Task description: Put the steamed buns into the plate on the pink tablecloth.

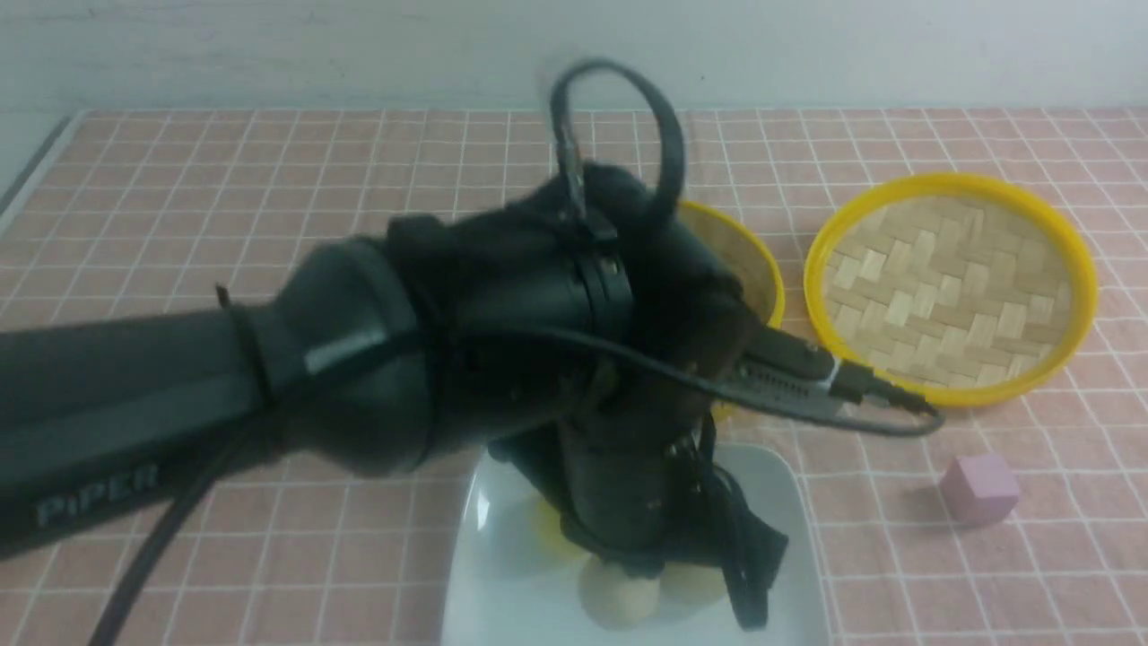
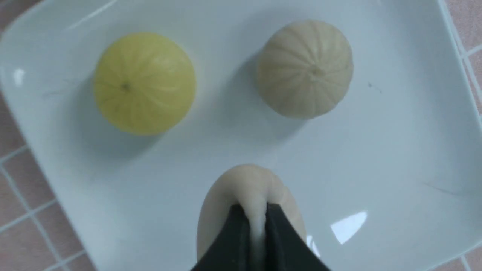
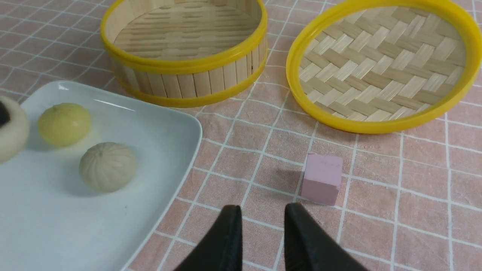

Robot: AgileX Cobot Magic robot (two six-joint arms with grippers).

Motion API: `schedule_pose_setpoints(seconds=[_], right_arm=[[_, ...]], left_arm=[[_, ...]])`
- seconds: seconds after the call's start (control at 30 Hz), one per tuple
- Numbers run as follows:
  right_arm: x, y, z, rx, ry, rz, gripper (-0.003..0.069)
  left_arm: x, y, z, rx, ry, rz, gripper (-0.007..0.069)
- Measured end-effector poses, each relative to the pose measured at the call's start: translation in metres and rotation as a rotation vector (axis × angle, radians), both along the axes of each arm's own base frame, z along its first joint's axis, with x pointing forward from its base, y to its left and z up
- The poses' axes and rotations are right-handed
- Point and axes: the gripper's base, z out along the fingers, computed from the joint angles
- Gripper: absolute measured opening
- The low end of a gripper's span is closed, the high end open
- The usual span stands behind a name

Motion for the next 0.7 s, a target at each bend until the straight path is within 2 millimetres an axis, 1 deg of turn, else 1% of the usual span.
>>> schedule_pose_setpoints(seconds=[0.07,0.13,0.23,0.3,0.4,0.53,0.57,0.6,0.63,0.7], right_arm=[[0.000,0.000,0.000,0.001,0.000,0.000,0.0191],[0.000,0.000,0.000,0.000,0.001,0.000,0.0195],[0.000,0.000,0.000,0.000,0.001,0.000,0.0198],[0.000,0.000,0.000,0.000,0.001,0.000,0.0199],[0.000,0.000,0.000,0.008,0.002,0.002,0.0202],[0.000,0.002,0.001,0.029,0.005,0.007,0.0201],[-0.001,0.001,0.002,0.024,0.006,0.009,0.0196],[-0.001,0.001,0.004,0.024,0.003,0.009,0.0192],[-0.004,0.001,0.009,0.012,0.004,0.016,0.0171],[-0.008,0.001,0.019,0.005,0.003,0.027,0.0131]], left_arm=[[-0.002,-0.001,-0.013,-0.019,-0.003,0.030,0.0031],[-0.002,0.000,-0.019,-0.021,-0.002,0.049,0.0034],[-0.001,0.003,-0.034,0.014,-0.003,0.081,0.0048],[0.001,0.002,-0.040,0.030,-0.004,0.090,0.0069],[0.003,0.000,-0.046,0.036,-0.015,0.088,0.0129],[0.004,-0.001,-0.047,0.026,-0.017,0.094,0.0246],[0.003,-0.001,-0.043,0.015,-0.012,0.104,0.0287],[0.003,-0.001,-0.043,0.014,-0.012,0.106,0.0292],[0.003,-0.002,-0.036,-0.007,-0.013,0.120,0.0327],[0.004,-0.003,-0.023,-0.042,-0.030,0.123,0.0350]])
